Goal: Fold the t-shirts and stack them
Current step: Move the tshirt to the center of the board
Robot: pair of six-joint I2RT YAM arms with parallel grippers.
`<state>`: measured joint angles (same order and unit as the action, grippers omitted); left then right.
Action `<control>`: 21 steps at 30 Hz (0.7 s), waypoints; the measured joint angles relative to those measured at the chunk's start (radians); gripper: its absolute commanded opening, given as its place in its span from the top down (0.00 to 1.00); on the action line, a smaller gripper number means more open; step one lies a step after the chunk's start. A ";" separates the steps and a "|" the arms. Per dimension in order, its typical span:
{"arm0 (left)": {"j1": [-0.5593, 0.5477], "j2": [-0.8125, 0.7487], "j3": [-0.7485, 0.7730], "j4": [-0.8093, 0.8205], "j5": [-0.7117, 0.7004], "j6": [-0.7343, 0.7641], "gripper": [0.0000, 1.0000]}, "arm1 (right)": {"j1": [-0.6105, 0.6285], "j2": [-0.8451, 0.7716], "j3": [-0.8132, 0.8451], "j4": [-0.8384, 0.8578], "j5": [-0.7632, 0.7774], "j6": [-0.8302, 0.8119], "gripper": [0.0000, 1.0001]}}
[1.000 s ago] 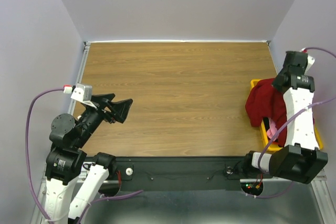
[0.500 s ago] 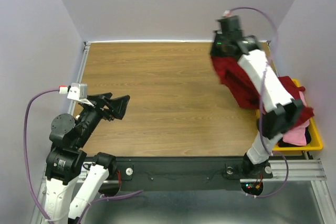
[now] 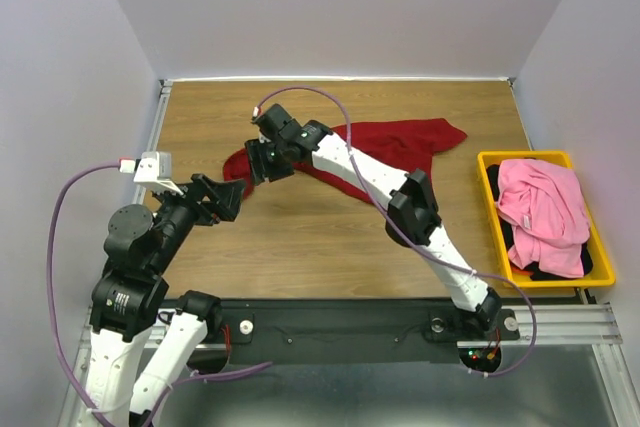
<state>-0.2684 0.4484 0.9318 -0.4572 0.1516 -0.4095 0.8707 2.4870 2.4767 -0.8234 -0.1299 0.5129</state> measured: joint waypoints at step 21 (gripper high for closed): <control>-0.057 0.619 -0.098 0.240 0.066 -0.066 0.01 | -0.425 -0.957 -1.305 0.172 0.333 -0.230 0.47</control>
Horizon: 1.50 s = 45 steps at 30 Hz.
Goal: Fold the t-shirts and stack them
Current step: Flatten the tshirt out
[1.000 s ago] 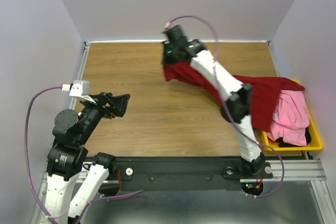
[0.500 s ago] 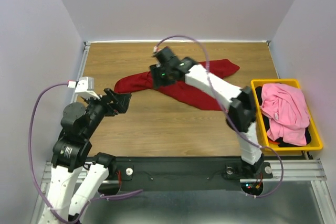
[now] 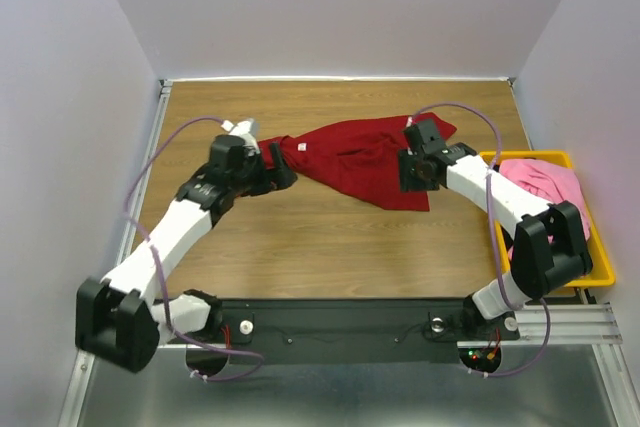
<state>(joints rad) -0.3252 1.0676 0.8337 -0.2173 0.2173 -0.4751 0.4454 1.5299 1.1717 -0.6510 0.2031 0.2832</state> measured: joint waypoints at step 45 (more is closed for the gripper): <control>0.030 -0.250 -0.139 -0.071 -0.232 -0.017 0.01 | 0.587 0.575 0.412 0.219 -0.256 0.351 0.66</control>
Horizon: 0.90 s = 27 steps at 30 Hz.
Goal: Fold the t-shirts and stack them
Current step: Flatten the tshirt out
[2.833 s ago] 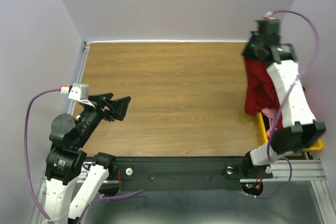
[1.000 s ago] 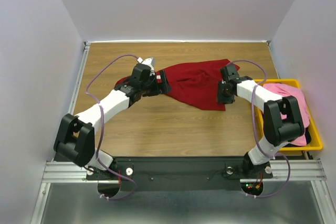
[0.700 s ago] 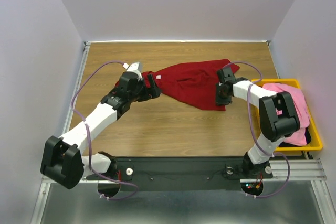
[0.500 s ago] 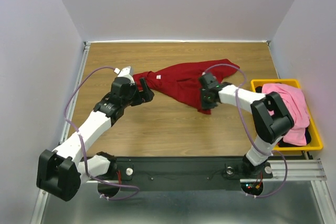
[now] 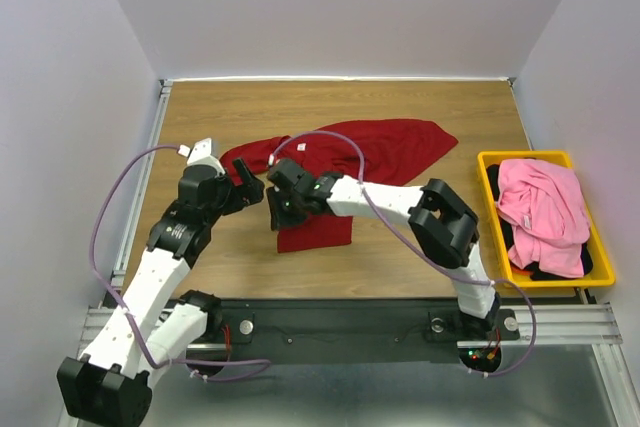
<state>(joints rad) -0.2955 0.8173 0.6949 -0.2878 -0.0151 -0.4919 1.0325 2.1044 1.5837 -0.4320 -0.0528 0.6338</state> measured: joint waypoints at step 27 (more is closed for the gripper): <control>-0.335 0.440 -0.082 -0.040 0.002 -0.273 0.11 | -0.535 -0.784 -0.677 -0.010 0.167 -0.058 0.37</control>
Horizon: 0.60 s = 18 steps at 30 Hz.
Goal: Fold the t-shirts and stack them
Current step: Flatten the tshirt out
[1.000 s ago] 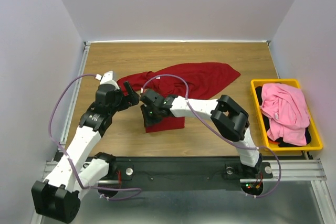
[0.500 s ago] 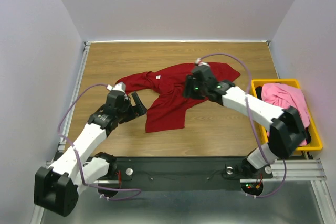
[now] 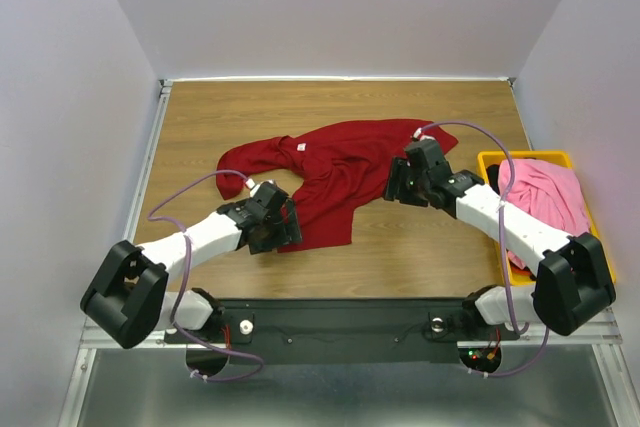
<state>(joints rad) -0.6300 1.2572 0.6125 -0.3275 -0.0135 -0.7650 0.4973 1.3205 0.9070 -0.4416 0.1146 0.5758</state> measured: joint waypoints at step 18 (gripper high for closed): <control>-0.096 0.122 0.081 -0.025 -0.183 -0.075 0.40 | -0.039 -0.026 -0.044 0.000 -0.041 -0.075 0.37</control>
<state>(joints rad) -0.7258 1.3788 0.6937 -0.3523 -0.1967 -0.8398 0.4580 1.2942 0.8627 -0.4419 0.0734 0.5007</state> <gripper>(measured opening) 0.599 0.632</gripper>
